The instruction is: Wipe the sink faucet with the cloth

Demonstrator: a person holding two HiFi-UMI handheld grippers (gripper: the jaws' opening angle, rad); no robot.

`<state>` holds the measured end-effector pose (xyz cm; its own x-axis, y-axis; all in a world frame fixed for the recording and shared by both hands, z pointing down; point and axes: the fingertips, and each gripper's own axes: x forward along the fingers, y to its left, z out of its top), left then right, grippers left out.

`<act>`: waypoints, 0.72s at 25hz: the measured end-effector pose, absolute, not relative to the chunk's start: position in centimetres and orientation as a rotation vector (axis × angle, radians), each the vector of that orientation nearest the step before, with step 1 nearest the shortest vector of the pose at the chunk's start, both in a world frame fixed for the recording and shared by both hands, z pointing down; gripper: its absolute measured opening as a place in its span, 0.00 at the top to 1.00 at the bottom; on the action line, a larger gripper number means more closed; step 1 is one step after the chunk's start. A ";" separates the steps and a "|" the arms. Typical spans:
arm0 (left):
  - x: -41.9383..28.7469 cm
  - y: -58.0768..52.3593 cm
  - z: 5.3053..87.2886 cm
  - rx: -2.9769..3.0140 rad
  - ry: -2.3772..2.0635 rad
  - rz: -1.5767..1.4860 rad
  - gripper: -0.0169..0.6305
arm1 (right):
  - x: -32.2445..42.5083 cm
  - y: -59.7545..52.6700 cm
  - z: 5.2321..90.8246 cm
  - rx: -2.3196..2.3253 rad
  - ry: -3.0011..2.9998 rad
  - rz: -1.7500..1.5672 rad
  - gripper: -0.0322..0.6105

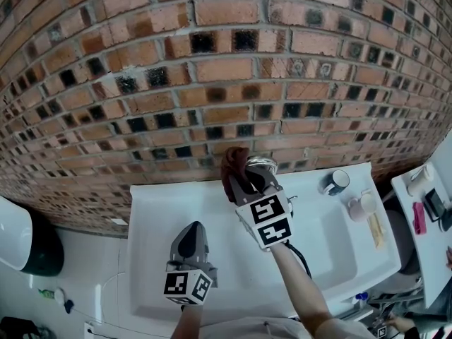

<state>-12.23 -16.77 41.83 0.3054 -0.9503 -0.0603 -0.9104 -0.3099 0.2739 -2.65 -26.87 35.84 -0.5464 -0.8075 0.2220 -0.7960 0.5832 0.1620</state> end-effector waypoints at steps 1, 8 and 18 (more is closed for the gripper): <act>-12.1 -16.8 41.8 2.380 -1.717 -0.310 0.98 | -2.2 -26.9 35.3 1.347 -2.543 -0.076 0.87; -11.5 -16.8 42.1 2.395 -1.696 -0.309 0.98 | 4.6 -27.9 32.6 1.615 -2.479 -0.087 0.87; -11.1 -17.0 43.0 2.389 -1.671 -0.293 0.98 | 11.3 -29.0 38.9 1.759 -2.195 0.012 0.88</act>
